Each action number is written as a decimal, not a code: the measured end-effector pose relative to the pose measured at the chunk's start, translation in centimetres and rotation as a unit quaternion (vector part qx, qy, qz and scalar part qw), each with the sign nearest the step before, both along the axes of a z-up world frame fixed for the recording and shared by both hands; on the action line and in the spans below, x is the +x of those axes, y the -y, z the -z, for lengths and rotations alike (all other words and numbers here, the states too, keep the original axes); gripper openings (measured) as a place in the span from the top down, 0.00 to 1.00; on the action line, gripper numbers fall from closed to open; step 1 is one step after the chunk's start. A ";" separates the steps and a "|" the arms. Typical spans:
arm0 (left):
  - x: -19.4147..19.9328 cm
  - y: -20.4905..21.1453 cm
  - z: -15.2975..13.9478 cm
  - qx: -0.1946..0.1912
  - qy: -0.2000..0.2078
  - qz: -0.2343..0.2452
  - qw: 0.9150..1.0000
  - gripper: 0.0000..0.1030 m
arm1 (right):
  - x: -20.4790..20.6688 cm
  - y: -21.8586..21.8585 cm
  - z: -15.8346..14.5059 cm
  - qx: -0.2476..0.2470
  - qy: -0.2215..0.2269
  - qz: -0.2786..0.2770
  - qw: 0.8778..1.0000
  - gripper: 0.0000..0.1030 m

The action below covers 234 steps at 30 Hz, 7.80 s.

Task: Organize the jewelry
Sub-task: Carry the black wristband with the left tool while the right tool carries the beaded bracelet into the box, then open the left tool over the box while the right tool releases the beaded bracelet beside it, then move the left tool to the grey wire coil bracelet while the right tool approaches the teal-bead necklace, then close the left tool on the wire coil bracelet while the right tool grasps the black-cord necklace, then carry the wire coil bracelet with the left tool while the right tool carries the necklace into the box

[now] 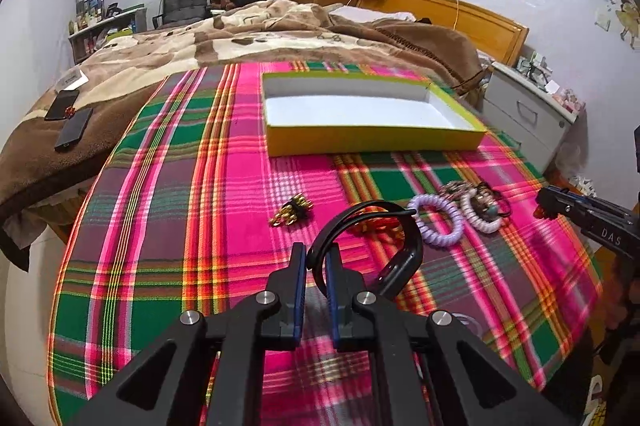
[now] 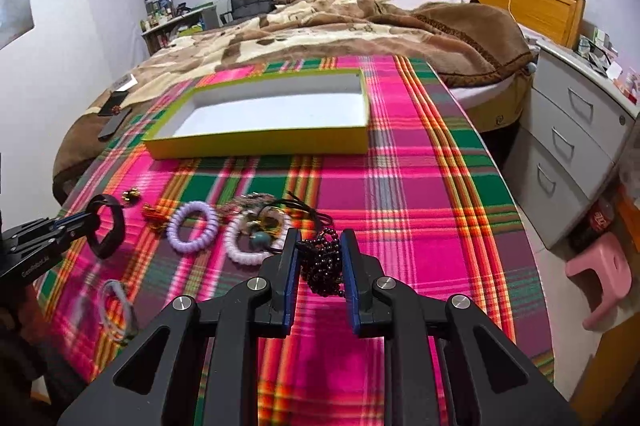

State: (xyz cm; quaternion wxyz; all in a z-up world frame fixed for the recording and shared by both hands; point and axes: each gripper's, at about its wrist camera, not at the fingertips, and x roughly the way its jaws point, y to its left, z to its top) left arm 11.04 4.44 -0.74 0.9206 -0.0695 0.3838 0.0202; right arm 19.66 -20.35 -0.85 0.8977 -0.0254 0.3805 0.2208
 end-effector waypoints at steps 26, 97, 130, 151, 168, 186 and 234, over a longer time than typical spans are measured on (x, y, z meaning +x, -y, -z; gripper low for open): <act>10.1 -0.5 -4.4 0.026 0.034 0.027 0.999 0.91 | 6.7 -7.1 -3.7 0.008 0.046 -0.047 0.998 0.82; 4.2 0.6 -4.5 0.023 0.087 0.053 0.995 0.88 | 1.0 -3.9 -3.8 0.063 0.052 -0.034 0.996 0.64; -3.5 3.6 0.0 0.005 0.044 0.116 0.992 0.84 | -5.7 -2.3 -0.4 0.042 0.031 -0.022 0.998 0.64; -2.0 5.2 3.1 0.026 -0.016 0.137 0.990 0.79 | -2.2 -3.6 1.1 0.014 0.018 -0.022 0.999 0.64; -1.2 5.1 3.0 0.032 -0.014 0.128 0.991 0.79 | 1.4 -6.7 2.9 -0.038 0.006 -0.064 0.997 0.75; -0.8 5.1 3.0 0.029 -0.015 0.128 0.991 0.79 | 2.2 -7.6 3.7 -0.067 -0.014 -0.079 0.995 0.85; 1.1 2.2 -2.3 -0.003 0.041 0.081 0.996 0.97 | -1.2 -4.6 -2.4 0.018 0.045 -0.046 0.998 0.85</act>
